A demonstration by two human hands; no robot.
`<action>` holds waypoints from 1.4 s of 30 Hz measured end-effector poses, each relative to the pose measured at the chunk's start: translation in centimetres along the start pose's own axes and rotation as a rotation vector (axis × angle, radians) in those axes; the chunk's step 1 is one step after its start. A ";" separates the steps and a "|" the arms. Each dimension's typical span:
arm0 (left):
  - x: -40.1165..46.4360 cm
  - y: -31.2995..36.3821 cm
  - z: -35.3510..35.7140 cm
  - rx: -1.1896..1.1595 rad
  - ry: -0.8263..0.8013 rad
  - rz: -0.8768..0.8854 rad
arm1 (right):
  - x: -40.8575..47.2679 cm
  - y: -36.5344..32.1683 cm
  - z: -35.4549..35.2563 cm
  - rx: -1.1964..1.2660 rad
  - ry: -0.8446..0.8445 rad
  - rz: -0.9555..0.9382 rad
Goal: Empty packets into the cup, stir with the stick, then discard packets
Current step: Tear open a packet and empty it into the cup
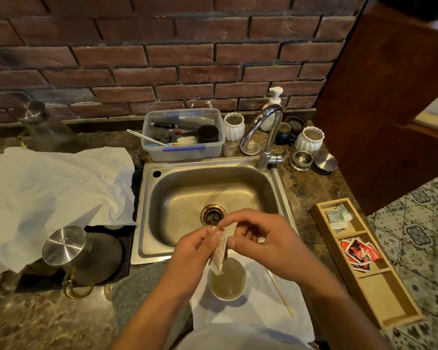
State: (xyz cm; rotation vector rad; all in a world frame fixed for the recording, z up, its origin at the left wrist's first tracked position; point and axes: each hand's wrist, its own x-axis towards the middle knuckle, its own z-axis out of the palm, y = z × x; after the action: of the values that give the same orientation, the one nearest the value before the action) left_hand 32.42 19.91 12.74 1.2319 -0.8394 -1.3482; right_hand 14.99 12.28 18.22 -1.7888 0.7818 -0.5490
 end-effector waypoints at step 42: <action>-1.3 1.1 -1.5 0.493 -0.036 0.273 | 0.7 0.2 1.0 -0.243 -0.118 0.068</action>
State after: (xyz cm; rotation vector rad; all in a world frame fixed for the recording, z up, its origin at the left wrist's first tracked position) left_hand 33.95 21.20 13.73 1.4029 -1.3685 -0.9727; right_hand 16.05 12.37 17.67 -1.9893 0.8524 -0.3108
